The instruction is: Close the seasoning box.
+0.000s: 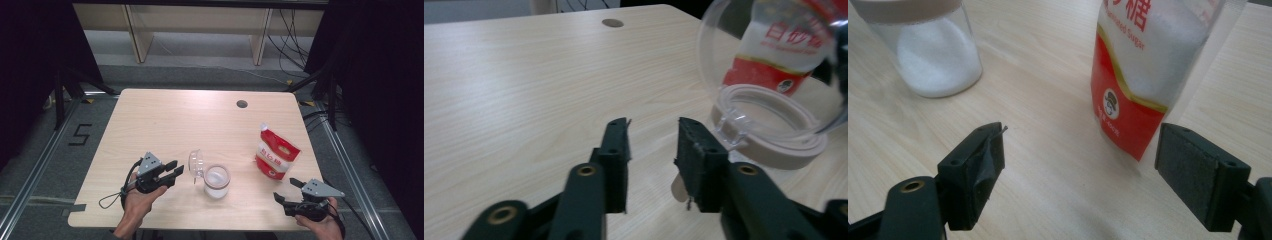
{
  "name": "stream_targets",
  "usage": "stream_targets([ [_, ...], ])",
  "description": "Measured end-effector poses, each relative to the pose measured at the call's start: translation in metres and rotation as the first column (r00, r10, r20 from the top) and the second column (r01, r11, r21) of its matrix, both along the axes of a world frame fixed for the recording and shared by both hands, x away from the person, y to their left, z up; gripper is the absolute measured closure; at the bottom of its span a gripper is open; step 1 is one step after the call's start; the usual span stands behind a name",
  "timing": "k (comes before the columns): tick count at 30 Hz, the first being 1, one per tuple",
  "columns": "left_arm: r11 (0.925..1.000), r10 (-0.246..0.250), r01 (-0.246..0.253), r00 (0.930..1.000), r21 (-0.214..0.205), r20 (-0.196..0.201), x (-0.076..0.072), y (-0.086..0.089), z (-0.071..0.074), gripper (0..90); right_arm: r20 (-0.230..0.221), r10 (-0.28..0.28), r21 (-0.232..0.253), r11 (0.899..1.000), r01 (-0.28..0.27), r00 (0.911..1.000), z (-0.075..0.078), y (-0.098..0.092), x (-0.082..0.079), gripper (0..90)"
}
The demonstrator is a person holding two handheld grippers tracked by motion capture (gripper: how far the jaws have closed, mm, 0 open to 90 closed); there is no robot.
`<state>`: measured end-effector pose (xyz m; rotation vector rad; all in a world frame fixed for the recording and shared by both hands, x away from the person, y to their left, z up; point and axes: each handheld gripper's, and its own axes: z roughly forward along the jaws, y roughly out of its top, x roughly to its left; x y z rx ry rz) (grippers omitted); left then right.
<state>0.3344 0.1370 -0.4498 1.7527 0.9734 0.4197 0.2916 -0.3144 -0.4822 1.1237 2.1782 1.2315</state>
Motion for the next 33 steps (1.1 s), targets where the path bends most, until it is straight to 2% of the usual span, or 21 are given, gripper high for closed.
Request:
stream_targets([
  [1,0.9999,-0.012,0.012,0.9998,0.002,0.017,0.000,-0.002,0.002,74.7,0.001,0.000,-0.001,1.000,0.000,1.0000,0.000,0.000,0.000,20.6],
  [2,0.9998,-0.021,0.021,0.9995,0.003,0.023,-0.001,-0.004,0.005,78.3,0.019,0.012,-0.010,1.000,-0.012,0.9997,0.000,-0.001,0.001,20.6],
  [3,0.9998,-0.021,0.021,0.9994,0.007,0.027,-0.003,-0.006,0.007,82.1,0.020,0.013,-0.011,1.000,-0.013,0.9997,0.000,-0.001,0.002,20.6],
  [6,0.9975,-0.068,0.067,0.9964,0.021,0.050,-0.004,-0.013,0.013,89.1,0.021,0.014,-0.002,1.000,-0.014,0.9997,-0.001,0.000,0.002,20.7],
  [10,0.9946,-0.100,0.098,0.9927,0.032,0.067,-0.006,-0.020,0.016,89.4,0.026,0.023,-0.011,1.000,-0.023,0.9994,0.000,0.000,0.003,20.8],
  [13,0.9953,-0.093,0.091,0.9938,0.035,0.062,-0.007,-0.019,0.018,89.4,0.028,0.017,-0.017,1.000,-0.017,0.9994,0.000,0.001,0.002,20.9],
  [18,0.9946,-0.102,0.100,0.9929,0.027,0.062,-0.006,-0.019,0.019,89.4,0.006,0.009,0.002,1.000,-0.009,0.9999,0.000,0.004,0.001,21.0],
  [19,0.9949,-0.097,0.095,0.9935,0.034,0.059,-0.007,-0.019,0.019,89.4,0.007,0.009,0.001,1.000,-0.010,0.9999,0.000,0.004,0.001,21.0],
  [20,0.9949,-0.097,0.095,0.9934,0.033,0.061,-0.007,-0.019,0.020,89.4,0.022,0.020,-0.010,1.000,-0.020,0.9996,0.000,0.003,0.003,21.1],
  [24,0.9949,-0.100,0.099,0.9929,0.021,0.064,-0.006,-0.020,0.020,89.4,0.030,0.027,-0.017,1.000,-0.027,0.9992,-0.001,0.003,0.004,21.1],
  [27,0.9946,-0.100,0.098,0.9933,0.034,0.059,-0.006,-0.021,0.020,89.3,0.034,0.030,-0.021,0.999,-0.029,0.9990,-0.001,0.003,0.004,21.1],
  [28,0.9942,-0.103,0.101,0.9929,0.037,0.060,-0.005,-0.021,0.020,89.4,0.010,0.017,-0.004,1.000,-0.017,0.9998,-0.001,0.005,0.003,21.1],
  [30,0.9940,-0.108,0.107,0.9922,0.026,0.061,-0.005,-0.023,0.019,89.4,0.017,0.017,-0.007,1.000,-0.017,0.9997,-0.001,0.005,0.003,21.1],
  [33,0.9930,-0.113,0.111,0.9917,0.041,0.061,-0.005,-0.025,0.020,89.3,0.011,0.014,-0.003,1.000,-0.014,0.9998,0.000,0.005,0.003,21.1],
])
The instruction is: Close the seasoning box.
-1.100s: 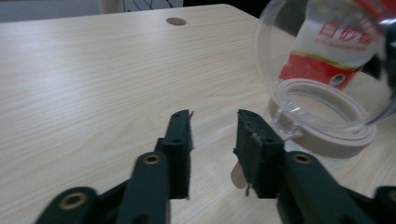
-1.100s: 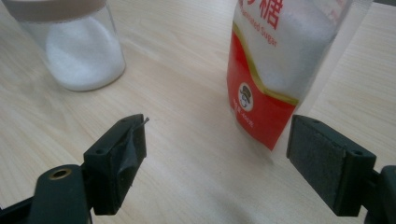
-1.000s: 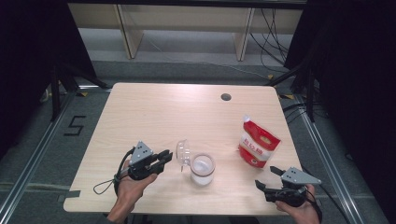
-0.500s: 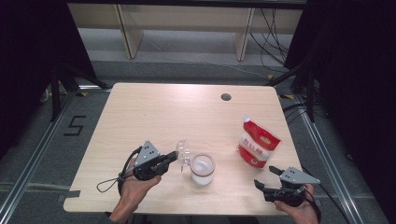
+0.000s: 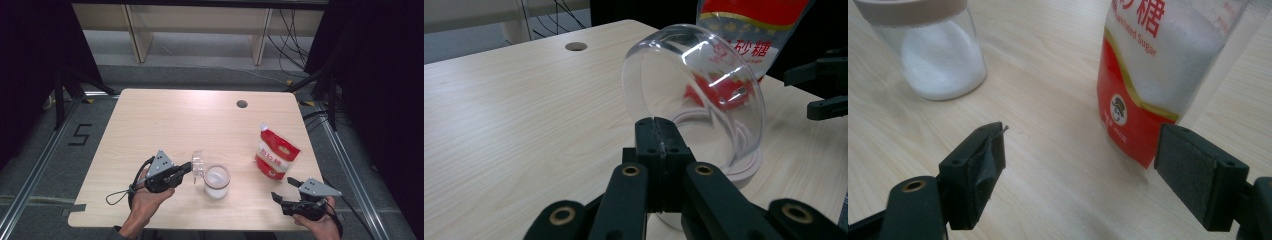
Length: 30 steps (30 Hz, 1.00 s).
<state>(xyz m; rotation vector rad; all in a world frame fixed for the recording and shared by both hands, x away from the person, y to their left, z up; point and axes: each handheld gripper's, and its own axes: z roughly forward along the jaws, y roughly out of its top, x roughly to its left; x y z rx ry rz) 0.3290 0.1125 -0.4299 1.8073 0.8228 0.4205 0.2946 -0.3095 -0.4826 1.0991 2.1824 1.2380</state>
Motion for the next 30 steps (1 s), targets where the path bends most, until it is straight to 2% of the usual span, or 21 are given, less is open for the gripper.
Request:
stream_targets([
  [12,0.9997,-0.024,0.024,0.9997,-0.009,-0.003,0.000,-0.008,-0.001,89.3,0.003,0.002,0.004,1.000,-0.002,1.0000,0.000,0.001,0.000,21.0],
  [16,0.9995,-0.032,0.032,0.9995,0.002,-0.006,0.000,-0.012,-0.002,89.2,-0.001,0.001,0.007,1.000,-0.001,1.0000,0.000,0.001,0.000,21.0],
  [21,0.9993,-0.038,0.038,0.9992,-0.008,-0.011,0.000,-0.013,-0.003,87.1,0.026,0.016,-0.015,1.000,-0.016,0.9995,0.000,-0.001,0.002,20.9],
  [24,0.9986,-0.047,0.046,0.9986,-0.024,-0.026,-0.001,-0.012,-0.003,82.9,0.001,0.001,0.002,1.000,-0.001,1.0000,0.001,0.001,-0.001,20.8],
  [25,0.9980,-0.055,0.053,0.9980,-0.035,-0.031,-0.001,-0.012,-0.003,80.6,0.026,0.015,-0.012,1.000,-0.015,0.9996,0.001,0.000,0.001,20.8],
  [26,0.9964,-0.067,0.065,0.9972,-0.056,-0.034,-0.001,-0.011,-0.004,77.0,0.022,0.013,-0.007,1.000,-0.013,0.9997,0.001,0.000,0.001,20.8],
  [27,0.9958,-0.062,0.059,0.9970,-0.070,-0.047,-0.003,-0.011,-0.004,73.5,0.028,0.014,-0.006,1.000,-0.014,0.9995,0.001,0.000,0.001,20.8],
  [28,0.9935,-0.079,0.076,0.9959,-0.085,-0.043,-0.002,-0.010,-0.004,69.9,0.043,0.019,-0.009,1.000,-0.019,0.9989,0.001,0.000,0.002,20.8],
  [30,0.9928,-0.081,0.076,0.9954,-0.093,-0.051,-0.003,-0.009,-0.004,62.4,0.031,0.028,0.004,1.000,-0.028,0.9991,0.002,0.000,0.002,20.7],
])
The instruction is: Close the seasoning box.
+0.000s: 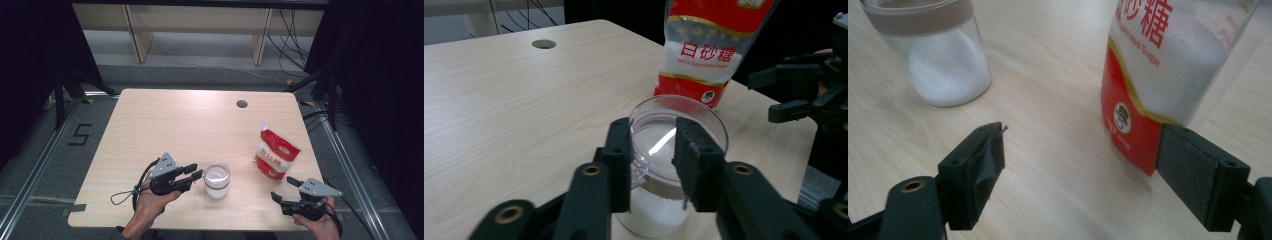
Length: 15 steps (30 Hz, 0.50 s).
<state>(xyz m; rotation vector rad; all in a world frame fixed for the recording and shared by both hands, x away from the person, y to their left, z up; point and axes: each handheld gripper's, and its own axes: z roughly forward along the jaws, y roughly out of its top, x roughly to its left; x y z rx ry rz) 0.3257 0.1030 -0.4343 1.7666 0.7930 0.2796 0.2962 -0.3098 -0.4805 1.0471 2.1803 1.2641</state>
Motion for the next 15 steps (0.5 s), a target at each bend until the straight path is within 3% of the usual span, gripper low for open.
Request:
stream_targets([
  [6,0.9998,0.008,-0.008,0.9992,-0.020,-0.038,-0.006,0.003,-0.003,42.9,0.011,-0.001,0.020,1.000,0.001,0.9999,0.000,0.000,0.000,20.5],
  [10,0.9994,0.021,-0.023,0.9980,-0.025,-0.059,-0.010,0.005,-0.005,36.9,0.022,0.007,0.025,1.000,-0.007,0.9997,0.002,0.001,-0.001,20.1],
  [11,0.9999,0.004,-0.005,0.9989,-0.014,-0.048,-0.011,0.007,-0.006,35.5,0.028,0.015,0.028,0.999,-0.016,0.9995,0.003,0.001,-0.001,19.9],
  [13,0.9999,0.015,-0.016,0.9988,-0.003,-0.047,-0.014,0.006,-0.007,32.5,0.050,0.016,0.021,1.000,-0.017,0.9986,0.003,0.001,-0.001,19.9],
  [14,0.9998,0.017,-0.017,0.9989,0.008,-0.045,-0.015,0.007,-0.008,31.3,0.012,0.000,0.040,0.999,0.000,0.9999,0.004,0.003,-0.004,19.9],
  [15,0.9998,0.016,-0.015,0.9989,0.015,-0.044,-0.017,0.007,-0.010,30.9,0.019,0.006,0.044,0.999,-0.007,0.9998,0.004,0.003,-0.003,19.9],
])
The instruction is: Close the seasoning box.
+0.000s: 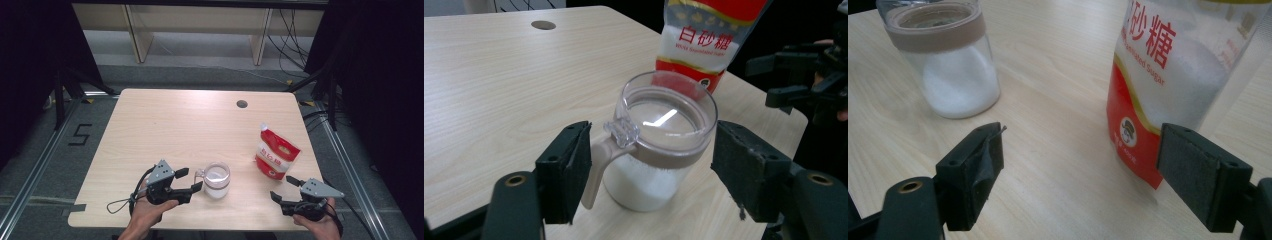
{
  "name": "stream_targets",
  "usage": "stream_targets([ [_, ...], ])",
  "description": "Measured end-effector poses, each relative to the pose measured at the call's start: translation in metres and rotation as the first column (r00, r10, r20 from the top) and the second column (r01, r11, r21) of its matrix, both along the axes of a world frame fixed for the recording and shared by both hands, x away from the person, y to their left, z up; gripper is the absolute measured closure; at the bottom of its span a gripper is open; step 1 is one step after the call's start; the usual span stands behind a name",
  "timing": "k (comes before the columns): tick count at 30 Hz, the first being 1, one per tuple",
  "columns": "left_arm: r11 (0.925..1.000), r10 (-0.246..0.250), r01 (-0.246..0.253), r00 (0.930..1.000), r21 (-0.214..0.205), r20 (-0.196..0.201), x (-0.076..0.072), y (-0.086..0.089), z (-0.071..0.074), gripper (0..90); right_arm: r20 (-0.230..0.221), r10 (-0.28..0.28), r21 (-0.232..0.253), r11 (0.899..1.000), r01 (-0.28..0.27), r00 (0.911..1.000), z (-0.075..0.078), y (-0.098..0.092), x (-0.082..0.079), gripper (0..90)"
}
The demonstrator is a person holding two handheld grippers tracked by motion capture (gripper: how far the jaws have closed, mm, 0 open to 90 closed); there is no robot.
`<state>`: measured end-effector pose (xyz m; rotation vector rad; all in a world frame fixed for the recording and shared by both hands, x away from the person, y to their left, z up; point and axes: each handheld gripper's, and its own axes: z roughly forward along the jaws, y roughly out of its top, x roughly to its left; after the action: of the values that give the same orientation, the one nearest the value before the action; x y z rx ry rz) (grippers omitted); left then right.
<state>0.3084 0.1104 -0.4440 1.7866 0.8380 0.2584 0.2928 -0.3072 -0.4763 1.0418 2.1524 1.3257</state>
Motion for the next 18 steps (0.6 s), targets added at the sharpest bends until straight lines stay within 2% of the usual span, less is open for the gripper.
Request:
stream_targets([
  [1,1.0000,0.001,-0.001,1.0000,0.004,0.001,-0.001,0.000,-0.001,30.0,0.018,0.002,-0.018,1.000,-0.002,0.9998,0.001,-0.001,0.000,19.8],
  [3,0.9999,0.013,-0.012,0.9998,0.006,-0.014,-0.005,0.001,-0.004,28.4,-0.007,-0.001,0.005,1.000,0.001,1.0000,0.000,0.001,-0.001,19.8],
  [4,0.9997,0.015,-0.015,0.9998,0.019,-0.014,-0.006,0.002,-0.006,27.8,-0.013,-0.007,-0.003,1.000,0.007,0.9999,0.001,0.001,-0.002,19.8],
  [5,0.9997,-0.003,0.003,1.0000,0.023,-0.002,-0.006,0.003,-0.009,27.1,-0.001,-0.006,-0.005,1.000,0.006,1.0000,0.001,0.001,-0.001,19.8],
  [6,0.9993,0.012,-0.012,0.9999,0.035,-0.010,-0.008,0.004,-0.011,26.6,-0.004,0.001,0.003,1.000,-0.001,1.0000,0.000,0.002,-0.002,19.7],
  [7,0.9988,0.008,-0.008,0.9999,0.047,-0.006,-0.009,0.006,-0.013,26.1,0.001,0.009,-0.009,1.000,-0.009,1.0000,0.001,0.001,-0.001,19.8],
  [8,0.9993,0.015,-0.015,0.9997,0.034,-0.017,-0.010,0.006,-0.016,25.7,0.038,0.017,-0.018,1.000,-0.016,0.9991,0.000,0.000,0.001,19.8],
  [10,0.9986,0.013,-0.012,0.9997,0.052,-0.022,-0.013,0.009,-0.021,24.8,0.001,0.005,-0.003,1.000,-0.005,1.0000,0.000,0.002,-0.003,19.8],
  [13,0.9984,0.017,-0.015,0.9992,0.055,-0.036,-0.017,0.010,-0.025,23.8,0.017,0.006,-0.019,1.000,-0.006,0.9998,-0.001,0.003,-0.004,19.8],
  [14,0.9982,0.019,-0.017,0.9991,0.057,-0.038,-0.019,0.011,-0.026,23.8,-0.015,-0.003,-0.011,1.000,0.003,0.9999,0.000,0.004,-0.006,19.7],
  [15,0.9983,0.021,-0.018,0.9989,0.056,-0.041,-0.020,0.011,-0.027,23.6,0.007,0.015,-0.028,0.999,-0.015,0.9999,0.000,0.002,-0.005,19.6],
  [17,0.9973,0.019,-0.016,0.9993,0.072,-0.033,-0.022,0.012,-0.028,23.0,0.003,0.007,-0.013,1.000,-0.007,1.0000,-0.001,0.003,-0.006,18.7],
  [18,0.9960,0.020,-0.017,0.9994,0.088,-0.029,-0.023,0.013,-0.029,22.7,-0.019,0.000,-0.004,1.000,0.000,0.9998,-0.001,0.004,-0.008,18.2],
])
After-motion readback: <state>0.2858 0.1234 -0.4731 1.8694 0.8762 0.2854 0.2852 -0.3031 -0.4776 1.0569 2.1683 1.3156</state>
